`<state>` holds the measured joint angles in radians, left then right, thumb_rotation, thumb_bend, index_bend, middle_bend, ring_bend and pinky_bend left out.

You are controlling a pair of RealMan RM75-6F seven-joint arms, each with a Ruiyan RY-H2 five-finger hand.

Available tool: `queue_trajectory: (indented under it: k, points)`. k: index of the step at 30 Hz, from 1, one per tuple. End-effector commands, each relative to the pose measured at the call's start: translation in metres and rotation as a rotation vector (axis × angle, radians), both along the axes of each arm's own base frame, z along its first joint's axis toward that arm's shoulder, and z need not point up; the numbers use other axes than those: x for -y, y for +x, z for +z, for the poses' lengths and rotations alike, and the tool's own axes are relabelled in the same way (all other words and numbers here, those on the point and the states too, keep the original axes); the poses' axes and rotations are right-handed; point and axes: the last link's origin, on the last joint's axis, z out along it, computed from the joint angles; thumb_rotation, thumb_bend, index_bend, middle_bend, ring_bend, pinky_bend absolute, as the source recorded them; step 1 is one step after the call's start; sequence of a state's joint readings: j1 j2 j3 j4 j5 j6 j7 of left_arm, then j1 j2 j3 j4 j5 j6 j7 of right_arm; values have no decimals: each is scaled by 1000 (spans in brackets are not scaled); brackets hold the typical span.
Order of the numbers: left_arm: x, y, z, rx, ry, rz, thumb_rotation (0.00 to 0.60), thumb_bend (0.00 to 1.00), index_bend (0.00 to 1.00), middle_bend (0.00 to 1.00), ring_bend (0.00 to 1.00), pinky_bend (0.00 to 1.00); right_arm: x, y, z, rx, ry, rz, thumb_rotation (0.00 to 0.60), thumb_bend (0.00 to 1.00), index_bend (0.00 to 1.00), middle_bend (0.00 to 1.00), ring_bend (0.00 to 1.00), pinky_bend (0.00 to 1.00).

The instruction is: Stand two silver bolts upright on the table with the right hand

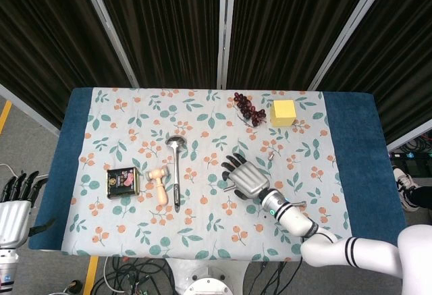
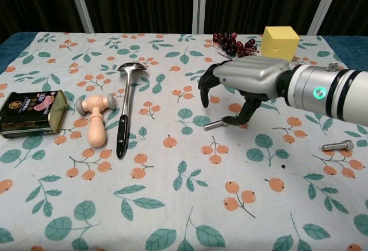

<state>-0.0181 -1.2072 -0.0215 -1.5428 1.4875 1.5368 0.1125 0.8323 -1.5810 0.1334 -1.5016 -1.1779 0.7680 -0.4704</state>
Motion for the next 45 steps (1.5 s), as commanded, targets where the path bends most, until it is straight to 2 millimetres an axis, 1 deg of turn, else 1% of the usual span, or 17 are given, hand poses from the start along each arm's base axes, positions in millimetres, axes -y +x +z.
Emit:
queue_trajectory:
  k: [1, 6, 9, 17, 24, 28, 32, 35, 38, 41, 45]
  points:
    - [1, -1, 0, 2, 1, 5, 600, 0, 168, 56, 6, 0, -4, 2, -18, -59, -31, 49, 600, 268, 379, 155, 0, 0]
    - [2, -3, 0, 5, 0, 9, 600, 0, 167, 56, 6, 0, -6, 2, -31, -87, -60, 67, 600, 268, 411, 161, 0, 0]
    - [2, -4, 0, 8, 2, 11, 600, 0, 167, 56, 6, 0, -6, 2, -33, -92, -77, 81, 600, 268, 426, 164, 0, 0]
    - [2, -6, -1, 11, 1, 13, 600, 0, 168, 56, 6, 0, -8, 2, -36, -71, -86, 77, 600, 268, 462, 178, 0, 0]
    - [2, -7, -2, 14, -1, 14, 600, 0, 168, 56, 6, 0, -9, 3, -38, -67, -81, 79, 600, 268, 473, 180, 0, 0]
    - [3, -8, -2, 16, -1, 18, 600, 0, 168, 56, 6, 0, -9, 3, -40, -64, -84, 77, 600, 268, 513, 191, 0, 0]
    - [3, -9, -2, 18, 0, 19, 600, 0, 167, 56, 6, 0, -9, 3, -41, -66, -88, 76, 600, 307, 550, 203, 0, 0]
    - [4, -9, -2, 19, 1, 18, 600, 0, 167, 56, 6, 0, -8, 2, -38, -58, -94, 69, 600, 351, 562, 207, 0, 0]
    - [4, -10, -2, 19, 2, 18, 600, 0, 167, 56, 6, 0, -8, 0, -32, -27, -97, 41, 600, 365, 564, 207, 0, 0]
    - [4, -9, -2, 19, 2, 16, 600, 0, 167, 56, 6, 0, -8, -2, -22, 37, -83, -25, 600, 364, 564, 206, 0, 0]
    - [3, -8, -2, 16, -1, 13, 600, 0, 168, 56, 6, 0, -2, -7, -7, 143, -57, -146, 600, 364, 564, 205, 0, 0]
